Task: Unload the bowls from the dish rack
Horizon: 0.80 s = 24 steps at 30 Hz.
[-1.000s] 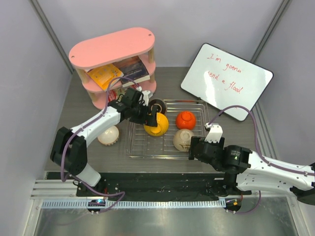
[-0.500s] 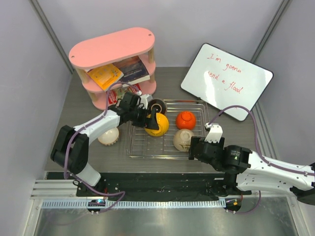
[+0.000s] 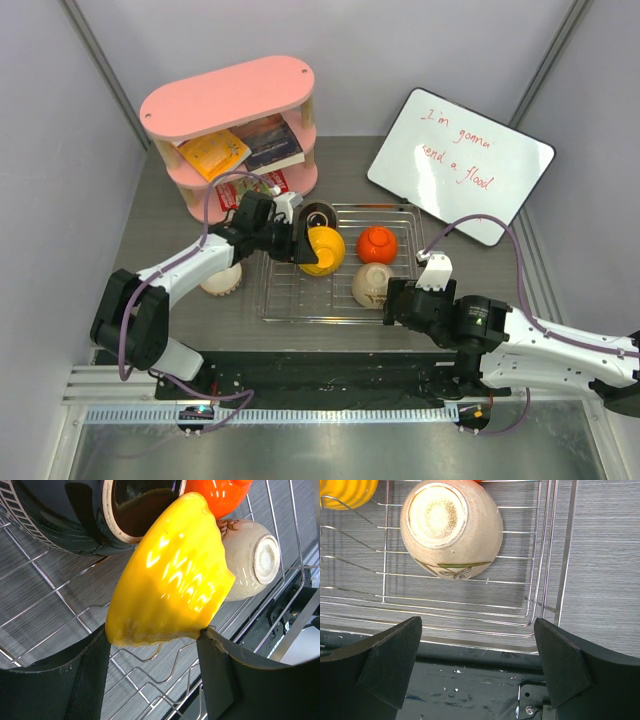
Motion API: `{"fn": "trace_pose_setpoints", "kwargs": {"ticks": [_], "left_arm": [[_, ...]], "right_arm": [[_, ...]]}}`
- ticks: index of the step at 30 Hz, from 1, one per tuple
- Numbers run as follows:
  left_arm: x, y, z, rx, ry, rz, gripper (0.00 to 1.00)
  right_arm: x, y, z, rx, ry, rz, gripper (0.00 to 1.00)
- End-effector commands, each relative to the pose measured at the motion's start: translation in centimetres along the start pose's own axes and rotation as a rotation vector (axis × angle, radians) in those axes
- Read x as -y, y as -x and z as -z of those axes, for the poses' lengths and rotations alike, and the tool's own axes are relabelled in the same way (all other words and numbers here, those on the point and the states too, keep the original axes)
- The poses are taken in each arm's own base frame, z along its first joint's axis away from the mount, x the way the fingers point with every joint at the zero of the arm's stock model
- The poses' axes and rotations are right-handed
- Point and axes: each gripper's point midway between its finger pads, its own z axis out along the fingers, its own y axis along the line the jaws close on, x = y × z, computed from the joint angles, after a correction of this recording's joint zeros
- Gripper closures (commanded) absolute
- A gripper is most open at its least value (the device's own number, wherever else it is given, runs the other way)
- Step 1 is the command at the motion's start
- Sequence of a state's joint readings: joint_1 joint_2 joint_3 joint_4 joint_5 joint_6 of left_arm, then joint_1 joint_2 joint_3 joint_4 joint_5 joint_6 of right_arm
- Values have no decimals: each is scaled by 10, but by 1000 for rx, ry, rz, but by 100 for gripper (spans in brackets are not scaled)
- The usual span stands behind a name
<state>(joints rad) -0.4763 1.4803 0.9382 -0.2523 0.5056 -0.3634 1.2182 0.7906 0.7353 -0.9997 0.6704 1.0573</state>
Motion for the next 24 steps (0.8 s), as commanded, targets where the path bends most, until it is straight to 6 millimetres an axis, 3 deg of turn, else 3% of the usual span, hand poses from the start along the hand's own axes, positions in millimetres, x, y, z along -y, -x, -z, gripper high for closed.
{"fn": "trace_pose_setpoints", "kwargs": {"ticks": [1,7,17,19,24], "left_arm": [[7,7,3,23,-35,11,59],[14,13,6,28,-54,7,74],[34,41,36,63,-34,-44,88],[34,41,41,62,-18,-41,99],[40,46,54,66,-2,-48,100]], "right_arm": [[-1,3,-1,21,3,-28,0],[0,4,-1,26,0,-29,0],[-1,5,-1,27,-3,-29,0],[-2,7,1,31,8,-42,0],[-6,16,6,52,28,-58,0]]}}
